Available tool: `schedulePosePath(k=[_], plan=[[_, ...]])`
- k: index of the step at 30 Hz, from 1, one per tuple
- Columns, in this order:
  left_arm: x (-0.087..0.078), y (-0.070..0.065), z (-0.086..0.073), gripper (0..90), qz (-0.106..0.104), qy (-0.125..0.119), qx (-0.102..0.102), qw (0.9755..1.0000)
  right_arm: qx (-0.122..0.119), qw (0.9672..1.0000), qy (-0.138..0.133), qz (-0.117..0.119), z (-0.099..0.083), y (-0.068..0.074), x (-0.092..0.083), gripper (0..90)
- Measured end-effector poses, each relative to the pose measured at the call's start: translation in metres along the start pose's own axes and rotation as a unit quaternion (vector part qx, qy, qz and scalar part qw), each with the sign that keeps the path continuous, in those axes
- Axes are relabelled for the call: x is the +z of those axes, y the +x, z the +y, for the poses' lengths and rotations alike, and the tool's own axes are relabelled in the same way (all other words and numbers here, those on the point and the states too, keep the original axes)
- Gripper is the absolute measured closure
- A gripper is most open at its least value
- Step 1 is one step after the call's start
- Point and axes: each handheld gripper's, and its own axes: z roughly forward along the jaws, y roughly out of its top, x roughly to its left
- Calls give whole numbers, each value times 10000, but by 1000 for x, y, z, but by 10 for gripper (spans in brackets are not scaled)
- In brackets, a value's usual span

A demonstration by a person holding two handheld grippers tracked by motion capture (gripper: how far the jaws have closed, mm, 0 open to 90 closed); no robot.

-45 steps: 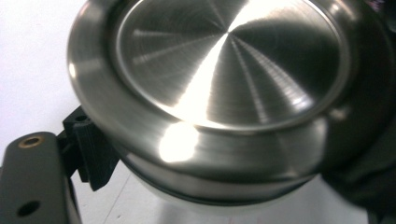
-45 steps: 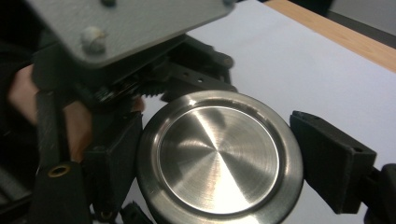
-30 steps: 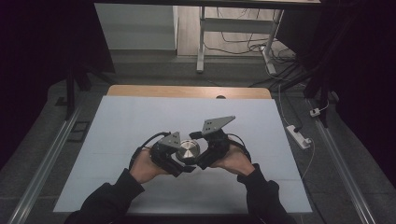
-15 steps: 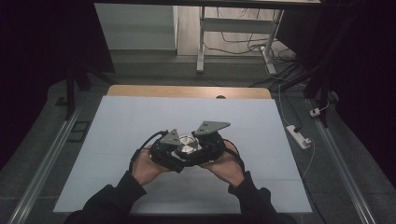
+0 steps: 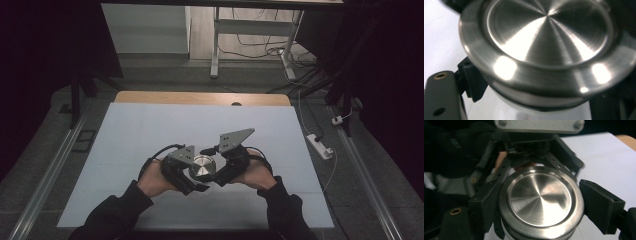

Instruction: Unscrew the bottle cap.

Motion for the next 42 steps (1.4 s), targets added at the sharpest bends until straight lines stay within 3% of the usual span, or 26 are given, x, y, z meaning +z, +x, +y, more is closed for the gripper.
schedulePosePath(k=[3, 4, 5, 6, 7, 8, 9, 10, 11, 12, 13, 14, 18, 21, 24, 26, 27, 28, 29, 30, 34, 35, 37, 39, 41, 42], plan=[[1, 0, 0, 149, 8, -19, -36, 10000, 72, 9998, -66, 150, -3, -2, -1, 190], [1, 1, 0, 149, 168, 1, -114, 9998, 199, 9998, -94, -10, -2, -3, -1, 115], [1, 1, 0, 149, 168, 1, -114, 9998, 284, 9994, -107, -135, 0, -3, -2, 83], [-2, 4, -1, 149, 403, 16, -276, 9988, 446, 9985, -150, -262, 2, -3, -4, 55], [-2, 4, -1, 149, 403, 16, -276, 9988, 527, 9978, -165, -370, 4, -3, -5, 38], [-4, 7, -3, 149, 687, 9, -469, 9965, 615, 9962, -153, -595, 7, -1, -6, 22], [-4, 7, -3, 149, 687, 9, -469, 9965, 648, 9953, -138, -708, 8, 0, -6, 22], [-6, 9, -5, 149, 911, -20, -643, 9938, 752, 9920, -48, -1010, 10, 1, -5, 22], [-6, 9, -5, 149, 911, -20, -643, 9938, 752, 9920, -48, -1010, 10, 1, -5, 22], [-6, 9, -5, 149, 1090, -42, -768, 9911, 765, 9865, 127, -1443, 12, 5, 0, 29], [-6, 9, -5, 149, 1090, -42, -768, 9911, 765, 9865, 127, -1443, 12, 5, 0, 29], [-6, 9, -5, 149, 1171, -32, -788, 9900, 791, 9811, 194, -1754, 13, 8, 8, 35], [-4, 7, -4, 149, 1281, -2, -799, 9885, 877, 9764, 122, -1970, 13, 12, 21, 120], [-5, 7, -3, 150, 1256, -4, -771, 9891, 769, 9769, 90, -1989, 12, 13, 22, 180], [-7, 8, -3, 149, 921, 5, -635, 9937, 702, 9819, 101, -1758, 11, 12, 19, 181], [-8, 8, -4, 149, 652, -37, -510, 9966, 572, 9879, 36, -1440, 10, 10, 15, 186], [-8, 8, -4, 149, 652, -37, -510, 9966, 496, 9908, -38, -1256, 9, 9, 13, 196], [-9, 6, -3, 149, 387, -68, -340, 9987, 474, 9941, -62, -970, 8, 6, 9, 196], [-9, 6, -3, 149, 387, -68, -340, 9987, 474, 9941, -62, -970, 8, 6, 9, 196], [-8, 4, -2, 149, 190, -67, -203, 9996, 333, 9980, -164, -520, 4, 3, 4, 196], [-5, 1, 0, 149, 70, -60, -127, 9999, 140, 9996, -180, -176, 1, 2, 1, 192], [-5, 1, 0, 149, 70, -60, -127, 9999, 200, 9996, -152, -153, 1, 2, 1, 176], [-4, 1, 0, 149, 203, -44, -180, 9996, 349, 9984, -126, -417, 3, 1, 0, 89], [-6, 4, -1, 149, 629, -18, -441, 9970, 482, 9965, -194, -650, 7, 2, -5, 48], [-7, 5, -1, 149, 754, 27, -472, 9960, 564, 9950, -231, -785, 10, 4, -7, 34], [-8, 5, -1, 149, 938, 17, -606, 9937, 608, 9939, -233, -892, 12, 5, -8, 32]])
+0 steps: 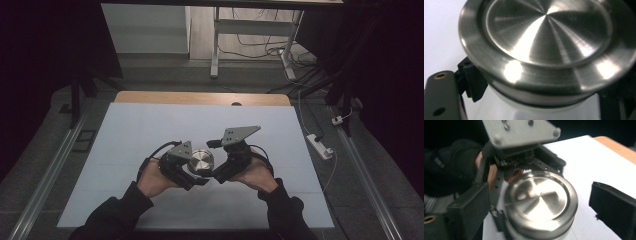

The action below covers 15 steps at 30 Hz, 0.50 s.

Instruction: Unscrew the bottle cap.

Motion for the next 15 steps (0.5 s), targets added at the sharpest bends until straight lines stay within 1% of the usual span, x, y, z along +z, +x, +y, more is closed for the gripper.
schedulePosePath(k=[1, 2, 3, 4, 5, 6, 7, 8, 9, 10, 11, 12, 13, 14, 15], plan=[[0, 1, 0, 149, 103, -2, -70, 9999, 72, 9988, 108, -475, 4, 6, 2, 35], [0, 0, -1, 149, 218, -40, -198, 9996, 98, 9978, 158, -634, 4, 9, 5, 50], [0, 0, -1, 149, 218, -40, -198, 9996, 98, 9978, 158, -634, 4, 9, 5, 50], [1, -1, 0, 149, 288, -51, -249, 9993, 114, 9955, 229, -912, 4, 14, 12, 70], [1, -1, 0, 149, 288, -51, -249, 9993, 101, 9949, 256, -975, 4, 15, 16, 97], [1, -2, 1, 149, 282, -54, -248, 9993, 112, 9931, 343, -1112, 3, 17, 21, 124], [0, -3, 2, 149, 264, -59, -212, 9994, 85, 9924, 352, -1174, 2, 18, 23, 158], [0, -3, 2, 149, 242, -49, -193, 9995, 35, 9921, 339, -1204, 1, 19, 25, 174], [0, -4, 2, 149, 196, -52, -168, 9997, 22, 9925, 329, -1181, 1, 20, 26, 176], [0, -4, 2, 149, 196, -52, -168, 9997, 26, 9930, 320, -1136, 1, 19, 26, 177], [-1, -3, 2, 149, 108, -19, -66, 9999, -18, 9941, 340, -1026, 1, 19, 24, 178], [-3, -3, 2, 149, -117, -25, 49, 9999, -51, 9954, 350, -890, 1, 18, 23, 179], [-3, -3, 2, 149, -117, -25, 49, 9999, -84, 9963, 356, -773, 1, 17, 21, 179], [-5, -2, 1, 149, -414, -86, 213, 9989, -148, 9979, 322, -547, 1, 16, 19, 179], [-5, -2, 1, 149, -414, -86, 213, 9989, -148, 9979, 322, -547, 1, 16, 19, 179]])
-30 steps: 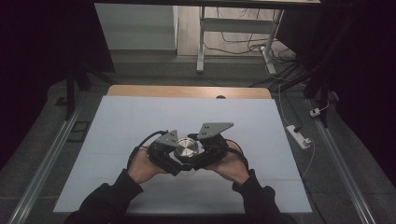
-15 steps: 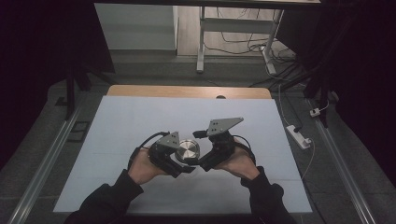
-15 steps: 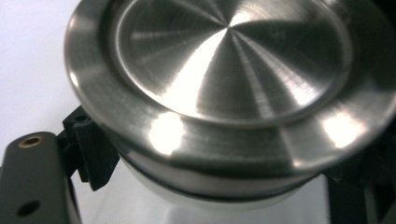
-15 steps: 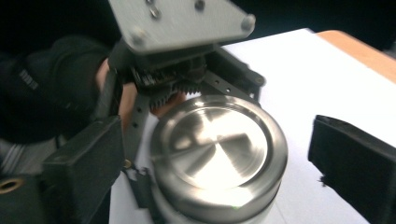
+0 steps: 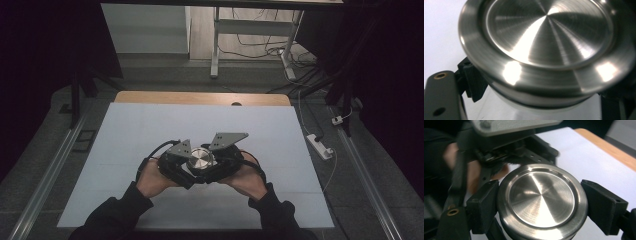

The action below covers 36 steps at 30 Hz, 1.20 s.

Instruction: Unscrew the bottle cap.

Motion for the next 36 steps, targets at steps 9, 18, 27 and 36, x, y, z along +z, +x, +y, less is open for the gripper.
schedulePosePath(k=[9, 18, 27, 36], plan=[[1, -6, 4, 149, -363, -45, 242, 9990, -249, 9924, -340, 1153, -7, -13, -12, 101], [4, 1, -1, 149, 716, 117, -404, 9966, 261, 9992, -71, -283, 0, -8, -10, 48], [5, -1, 0, 149, 529, 77, -357, 9979, 268, 9981, -32, -552, -2, 2, 7, 182], [-1, 0, 0, 149, -474, -23, 167, 9987, 7, 9974, -249, 677, -4, -6, -3, 190]])
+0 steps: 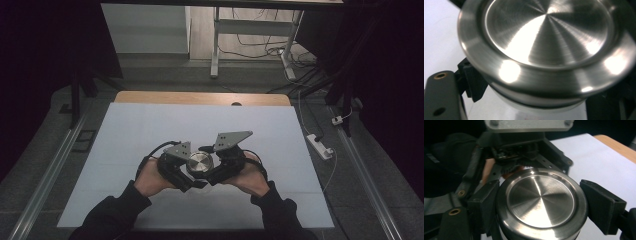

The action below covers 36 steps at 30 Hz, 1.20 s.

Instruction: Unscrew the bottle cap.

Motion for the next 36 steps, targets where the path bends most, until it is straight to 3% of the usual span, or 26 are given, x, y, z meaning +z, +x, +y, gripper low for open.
schedulePosePath(k=[1, 5, 15, 18, 24, 28, 36], plan=[[0, 0, 0, 149, -48, 33, 38, 10000, -17, 9999, -76, 138, -1, -1, -1, 192], [3, -1, -1, 149, -69, 77, 77, 9999, -39, 9996, -143, 234, -1, -2, -2, 197], [3, 0, -1, 149, -31, 58, 42, 10000, -171, 9998, -76, 67, -1, 0, -1, 197], [2, 1, -1, 149, 9, 67, 31, 10000, -125, 9996, -209, 114, -2, -1, -1, 197], [4, 0, -1, 149, 79, 139, 26, 9999, 3, 9999, 65, 103, -1, -2, 1, 182], [1, 3, -3, 149, 182, 153, -50, 9997, -24, 9994, 313, -117, -1, 1, 3, 147], [3, 2, -2, 149, 233, 294, 0, 9993, -398, 9967, 473, -518, 4, 11, 7, 181]])
